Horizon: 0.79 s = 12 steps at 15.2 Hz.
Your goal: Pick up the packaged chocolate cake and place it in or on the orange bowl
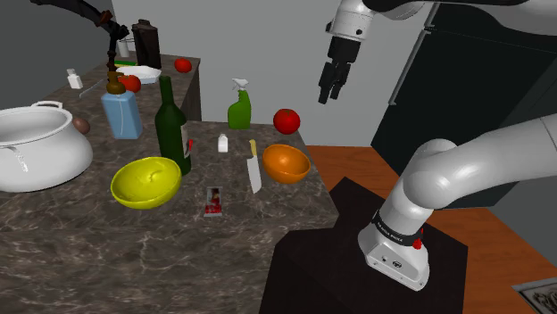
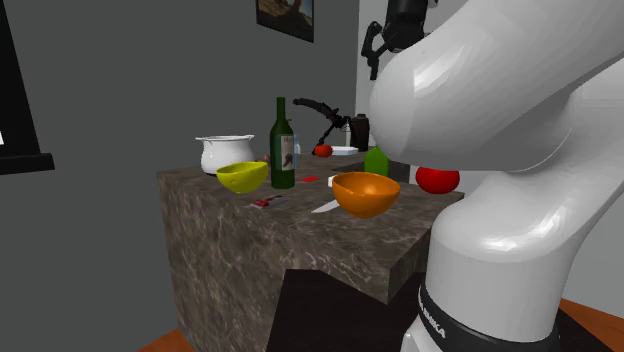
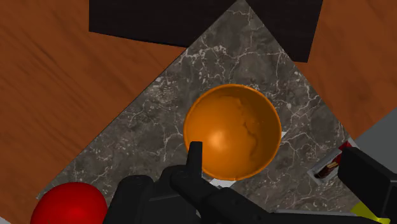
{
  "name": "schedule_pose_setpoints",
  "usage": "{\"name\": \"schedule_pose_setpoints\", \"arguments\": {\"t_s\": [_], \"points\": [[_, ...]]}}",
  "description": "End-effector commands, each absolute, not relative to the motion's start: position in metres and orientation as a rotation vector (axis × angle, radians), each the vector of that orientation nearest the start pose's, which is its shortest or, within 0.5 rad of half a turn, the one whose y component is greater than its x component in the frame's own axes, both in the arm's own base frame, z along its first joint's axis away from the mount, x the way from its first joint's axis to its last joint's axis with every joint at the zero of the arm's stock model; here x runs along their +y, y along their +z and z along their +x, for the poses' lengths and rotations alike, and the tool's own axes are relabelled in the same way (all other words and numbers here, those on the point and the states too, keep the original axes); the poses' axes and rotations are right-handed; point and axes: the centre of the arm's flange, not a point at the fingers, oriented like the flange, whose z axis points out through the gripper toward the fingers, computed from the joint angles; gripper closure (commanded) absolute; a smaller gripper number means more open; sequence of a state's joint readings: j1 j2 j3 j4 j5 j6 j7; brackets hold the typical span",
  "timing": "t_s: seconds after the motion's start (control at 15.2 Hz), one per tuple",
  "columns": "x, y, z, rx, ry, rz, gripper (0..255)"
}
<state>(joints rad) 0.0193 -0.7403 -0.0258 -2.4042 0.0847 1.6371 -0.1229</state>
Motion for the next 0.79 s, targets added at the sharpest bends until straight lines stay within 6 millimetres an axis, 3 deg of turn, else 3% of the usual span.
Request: {"name": "schedule_pose_setpoints", "arguments": {"t_s": [0.0,0.73], "points": [[0.005,0.56,0.323,-0.177,0.031,-3.033,0],[0.122,0.472,0.343,0.173,0.018,-3.067,0]]}}
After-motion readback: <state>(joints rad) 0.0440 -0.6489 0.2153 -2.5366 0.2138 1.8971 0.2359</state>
